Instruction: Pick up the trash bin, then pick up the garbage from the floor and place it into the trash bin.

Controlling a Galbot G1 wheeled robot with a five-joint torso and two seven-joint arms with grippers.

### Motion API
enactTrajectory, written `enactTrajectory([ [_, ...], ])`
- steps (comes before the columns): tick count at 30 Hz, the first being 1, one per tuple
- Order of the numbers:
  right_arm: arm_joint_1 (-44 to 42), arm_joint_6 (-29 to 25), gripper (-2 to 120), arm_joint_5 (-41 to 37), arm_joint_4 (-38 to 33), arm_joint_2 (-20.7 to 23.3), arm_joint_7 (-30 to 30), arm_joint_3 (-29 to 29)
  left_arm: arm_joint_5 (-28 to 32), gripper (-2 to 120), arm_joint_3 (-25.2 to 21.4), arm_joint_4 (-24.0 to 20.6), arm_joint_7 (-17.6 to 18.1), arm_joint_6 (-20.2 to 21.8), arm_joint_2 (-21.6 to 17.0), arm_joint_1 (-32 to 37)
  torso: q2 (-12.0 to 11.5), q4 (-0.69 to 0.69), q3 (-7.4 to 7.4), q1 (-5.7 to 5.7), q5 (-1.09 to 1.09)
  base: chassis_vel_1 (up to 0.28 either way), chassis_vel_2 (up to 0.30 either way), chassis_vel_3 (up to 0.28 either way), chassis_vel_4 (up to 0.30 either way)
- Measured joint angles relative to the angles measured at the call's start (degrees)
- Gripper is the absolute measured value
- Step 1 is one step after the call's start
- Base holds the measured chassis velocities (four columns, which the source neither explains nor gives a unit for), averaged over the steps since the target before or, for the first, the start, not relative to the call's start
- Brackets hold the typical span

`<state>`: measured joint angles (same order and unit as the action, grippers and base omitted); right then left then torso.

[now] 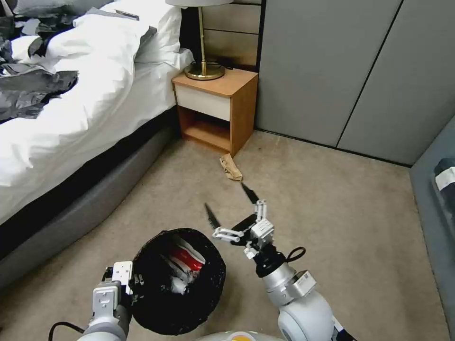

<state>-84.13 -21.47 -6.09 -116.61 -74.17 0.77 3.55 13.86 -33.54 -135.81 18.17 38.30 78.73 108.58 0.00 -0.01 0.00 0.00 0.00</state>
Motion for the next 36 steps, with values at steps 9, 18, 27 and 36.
enactTrajectory([
  [9, -1.3, -3.1, 100, 1.4, 4.4, -1.7, -3.1, 2.0, 1.3, 0, -0.1, 0.0, 0.3, 0.0, -0.4, -0.3, 0.0, 0.0, 0.0, 0.0, 0.0, 0.0, 0.0, 0.0, 0.0],
  [18, -1.3, -3.8, 100, 1.6, 5.5, -1.6, -3.3, 2.9, 1.5, 0, -0.2, 0.0, 0.3, 0.0, -0.3, -0.5, 0.0, 0.0, 0.0, 0.0, 0.0, 0.0, 0.0, 0.0, 0.0],
  [27, -1.4, -2.6, 100, 1.6, 5.7, -1.6, -5.0, 2.5, 1.5, 0, -0.3, -0.1, 0.3, 0.0, -0.3, -0.5, 0.0, 0.01, 0.0, 0.0, 0.0, 0.042, 0.045, 0.053, 0.045],
  [36, -1.1, -2.2, 100, 1.7, 5.4, -1.6, -5.0, 2.4, 1.7, 0, -0.5, -0.4, 0.3, 0.0, -0.4, -0.5, 0.0, 0.01, 0.0, 0.0, 0.0, 0.084, 0.094, 0.098, 0.091],
])
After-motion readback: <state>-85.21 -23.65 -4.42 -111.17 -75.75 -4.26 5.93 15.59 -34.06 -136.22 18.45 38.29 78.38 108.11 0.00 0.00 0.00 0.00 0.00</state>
